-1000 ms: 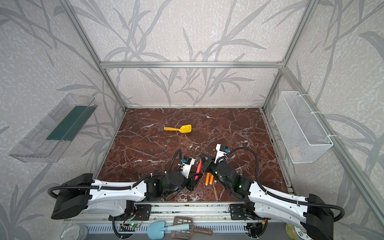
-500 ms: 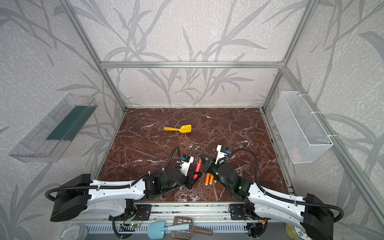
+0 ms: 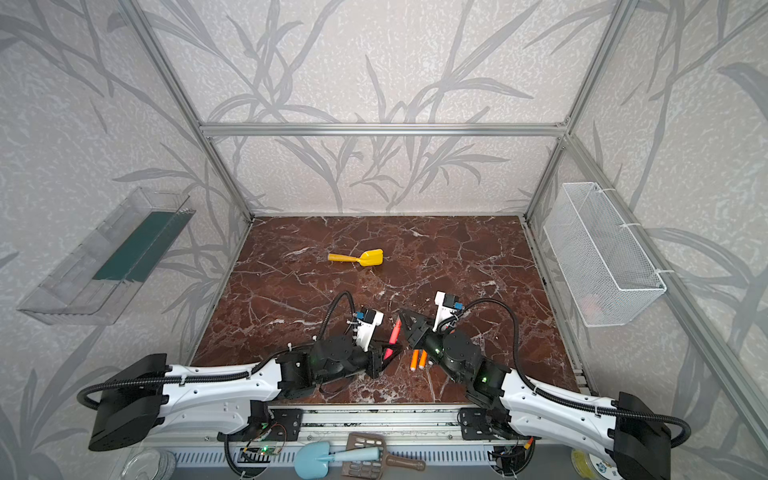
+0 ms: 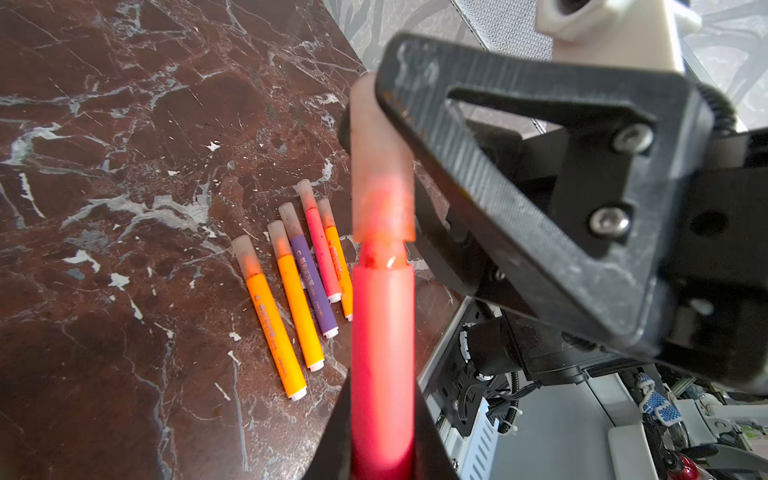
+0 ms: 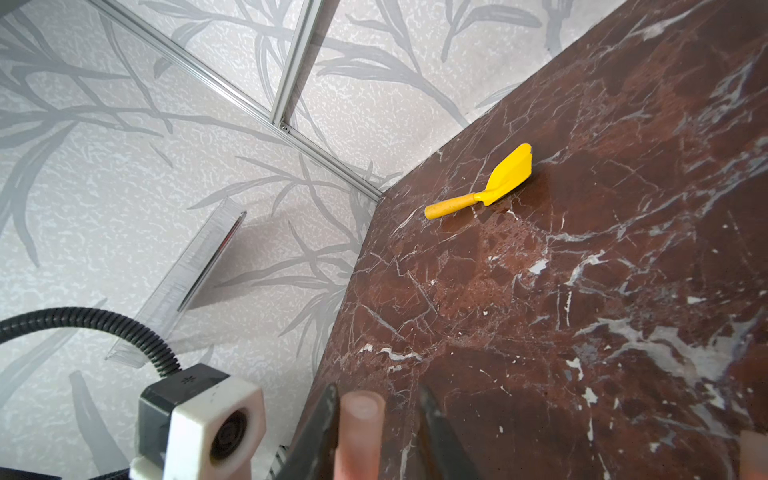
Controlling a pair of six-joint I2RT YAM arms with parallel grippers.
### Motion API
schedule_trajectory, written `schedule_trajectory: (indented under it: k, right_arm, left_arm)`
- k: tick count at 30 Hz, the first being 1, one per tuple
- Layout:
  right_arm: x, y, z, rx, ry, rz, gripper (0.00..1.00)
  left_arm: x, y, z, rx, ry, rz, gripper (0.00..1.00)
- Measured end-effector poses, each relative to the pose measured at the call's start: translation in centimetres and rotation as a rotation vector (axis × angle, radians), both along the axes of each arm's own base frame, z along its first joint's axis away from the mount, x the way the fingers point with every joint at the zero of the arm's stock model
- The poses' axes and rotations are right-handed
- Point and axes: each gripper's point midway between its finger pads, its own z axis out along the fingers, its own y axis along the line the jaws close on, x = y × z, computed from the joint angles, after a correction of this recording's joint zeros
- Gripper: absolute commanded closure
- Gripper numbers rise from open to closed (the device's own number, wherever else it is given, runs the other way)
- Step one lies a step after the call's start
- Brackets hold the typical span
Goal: Insert the pens into the pen caps
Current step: 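Push the pale pink cap down onto the pink marker with both grippers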
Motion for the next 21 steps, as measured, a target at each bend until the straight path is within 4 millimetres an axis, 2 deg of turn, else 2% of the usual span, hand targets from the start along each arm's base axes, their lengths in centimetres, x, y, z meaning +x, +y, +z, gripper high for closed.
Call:
schedule_trajectory:
  k: [3, 12, 21]
  right_arm:
    - [-0.2, -0.3, -0.1, -0.015, -0.006, 0.001, 0.47]
    - [0.0, -2.1, 1.3, -0.035, -0.068, -0.041, 0.3]
    - [1.9, -2.3, 1.9, -0.103, -0.065, -0.095, 0.28]
  left_arm:
    - [0.3, 0.0, 0.3, -0.01, -0.008, 0.01, 1.0]
    - [0.8, 0.0, 0.7, -0.022, -0.029, 0.029, 1.0]
    - [0.8, -1.4, -0.4, 0.039, -0.044, -0.003, 1.0]
